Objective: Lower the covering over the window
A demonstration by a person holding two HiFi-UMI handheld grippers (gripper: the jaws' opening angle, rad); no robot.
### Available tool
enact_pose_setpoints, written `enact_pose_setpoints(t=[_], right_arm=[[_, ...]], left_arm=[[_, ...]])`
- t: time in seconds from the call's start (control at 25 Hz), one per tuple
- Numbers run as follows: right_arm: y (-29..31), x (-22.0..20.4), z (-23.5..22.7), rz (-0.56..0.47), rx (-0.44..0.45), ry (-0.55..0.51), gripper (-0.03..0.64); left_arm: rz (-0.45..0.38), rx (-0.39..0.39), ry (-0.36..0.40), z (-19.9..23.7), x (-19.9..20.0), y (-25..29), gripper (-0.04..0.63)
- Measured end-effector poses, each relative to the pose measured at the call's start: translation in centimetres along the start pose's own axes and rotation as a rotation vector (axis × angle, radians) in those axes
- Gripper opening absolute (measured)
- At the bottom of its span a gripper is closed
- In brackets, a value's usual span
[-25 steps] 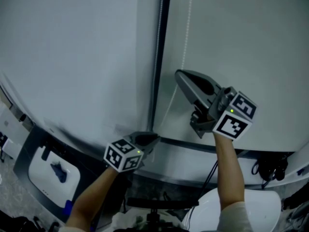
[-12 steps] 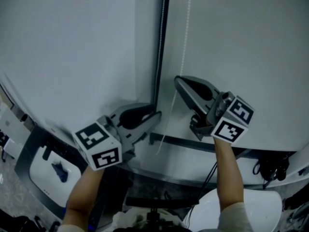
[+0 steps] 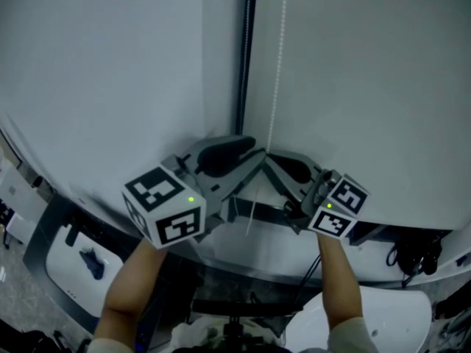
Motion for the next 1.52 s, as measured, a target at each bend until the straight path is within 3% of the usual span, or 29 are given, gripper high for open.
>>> enact_pose_setpoints(t=[0.88,0.96,1.2,1.44,1.52], right_arm=[[-1.2,-4.7,2.2,-0.019,-0.004,0.066,0.008],[-1.4,-4.7,2.0,-0.016,-0.012,0.062,0.008],[-1.3,-4.4,2.1,0.033,-0.03,0.02,0.007],[-1.2,-3.7,2.2,0.113,-0.08,-0.009,0.011],[-1.9,-3.1,1.8,0.089,-0.079,0.055,0.063]], left_arm=[[-0.031,0.032,0.076,-0.2,3.4,3.3,0.084],[-0.033,0.039,0.086,-0.3,3.5,3.3,0.043],[-0.021,0.052,0.017,-0.1,3.4,3.0,0.023],[-0.021,0.124,0.107,0.0,3.5,2.6,0.023],[-0.015,0.128,0.117,0.0,3.6,2.6,0.023]])
Point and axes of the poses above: the fingertips, and each gripper's own axes: y forward along the fingers, z to its left, x out of its top, the point moved 6 cm from there along -y, backward along the fingers, and after that the axes turned 10 degrees about x, right-handed, at the moved point
